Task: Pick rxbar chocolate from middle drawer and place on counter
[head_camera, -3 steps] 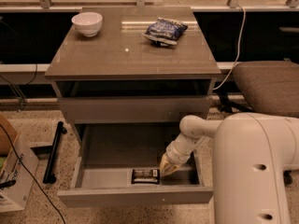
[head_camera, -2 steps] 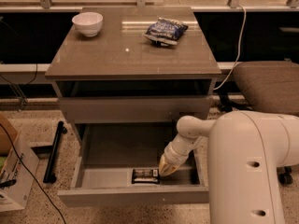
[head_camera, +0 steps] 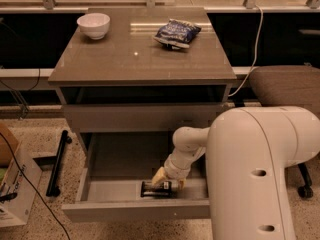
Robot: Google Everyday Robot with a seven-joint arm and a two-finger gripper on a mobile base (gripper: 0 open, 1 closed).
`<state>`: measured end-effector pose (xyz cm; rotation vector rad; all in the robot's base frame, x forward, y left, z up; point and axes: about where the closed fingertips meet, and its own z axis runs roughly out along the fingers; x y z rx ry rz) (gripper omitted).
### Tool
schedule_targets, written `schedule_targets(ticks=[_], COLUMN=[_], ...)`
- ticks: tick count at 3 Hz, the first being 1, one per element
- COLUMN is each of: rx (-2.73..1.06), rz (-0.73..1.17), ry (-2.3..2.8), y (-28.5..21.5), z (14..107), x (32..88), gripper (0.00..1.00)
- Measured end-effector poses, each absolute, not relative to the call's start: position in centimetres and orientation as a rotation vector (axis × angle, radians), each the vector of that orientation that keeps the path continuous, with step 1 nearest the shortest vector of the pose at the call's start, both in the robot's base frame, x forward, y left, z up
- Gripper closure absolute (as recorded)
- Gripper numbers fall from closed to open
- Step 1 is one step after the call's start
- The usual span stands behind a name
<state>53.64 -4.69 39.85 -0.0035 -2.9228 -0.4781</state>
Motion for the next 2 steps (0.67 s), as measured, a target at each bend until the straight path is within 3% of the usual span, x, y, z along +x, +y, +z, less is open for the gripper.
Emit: schedule_targets(ticks=[2], rx=[0.006], rz=[-0.443], ry=[-2.978], y=[-2.3], z=[40.5], x=[53.2], gripper=[0.0])
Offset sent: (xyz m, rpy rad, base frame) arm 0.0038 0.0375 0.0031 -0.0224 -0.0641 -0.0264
